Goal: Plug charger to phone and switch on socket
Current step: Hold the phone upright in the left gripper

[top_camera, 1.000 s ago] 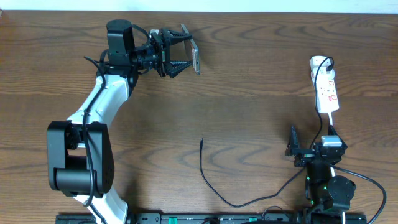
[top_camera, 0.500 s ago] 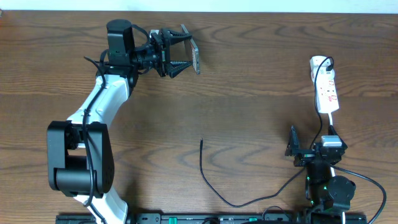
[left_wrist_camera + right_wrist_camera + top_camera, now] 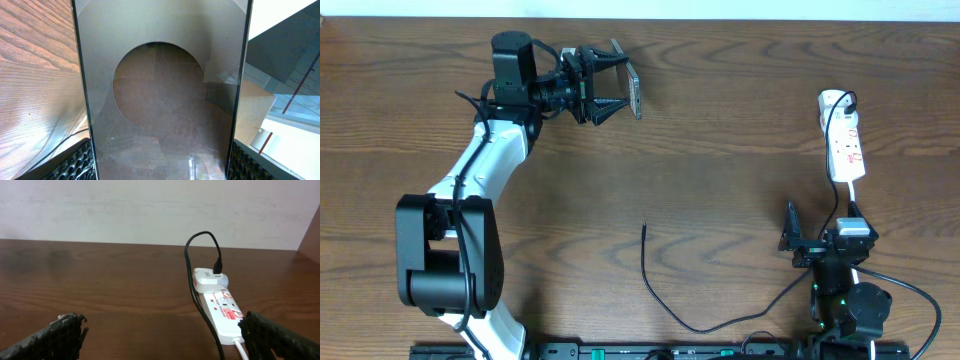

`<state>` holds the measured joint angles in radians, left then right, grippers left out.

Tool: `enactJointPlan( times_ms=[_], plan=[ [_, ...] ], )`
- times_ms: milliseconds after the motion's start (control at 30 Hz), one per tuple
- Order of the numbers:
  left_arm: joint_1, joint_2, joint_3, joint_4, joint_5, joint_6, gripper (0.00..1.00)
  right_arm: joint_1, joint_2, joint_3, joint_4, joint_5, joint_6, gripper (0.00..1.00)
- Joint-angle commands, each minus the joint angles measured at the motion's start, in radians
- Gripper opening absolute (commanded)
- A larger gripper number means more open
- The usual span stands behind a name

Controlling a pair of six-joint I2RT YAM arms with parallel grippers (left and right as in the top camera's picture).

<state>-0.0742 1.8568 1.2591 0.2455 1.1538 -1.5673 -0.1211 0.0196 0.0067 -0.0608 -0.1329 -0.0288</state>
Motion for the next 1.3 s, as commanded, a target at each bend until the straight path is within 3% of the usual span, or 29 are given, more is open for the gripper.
enactJointPlan(
  times_ms=[0, 1267],
  plan=[
    [0.002, -0.037, 0.03, 0.015, 0.037, 0.011, 0.07, 0.001, 0.0, -0.001, -0.004, 0.008, 0.013, 0.99],
    [0.002, -0.037, 0.03, 0.031, 0.043, 0.029, 0.07, 0.001, 0.0, -0.001, -0.004, 0.008, 0.013, 0.99]
  ],
)
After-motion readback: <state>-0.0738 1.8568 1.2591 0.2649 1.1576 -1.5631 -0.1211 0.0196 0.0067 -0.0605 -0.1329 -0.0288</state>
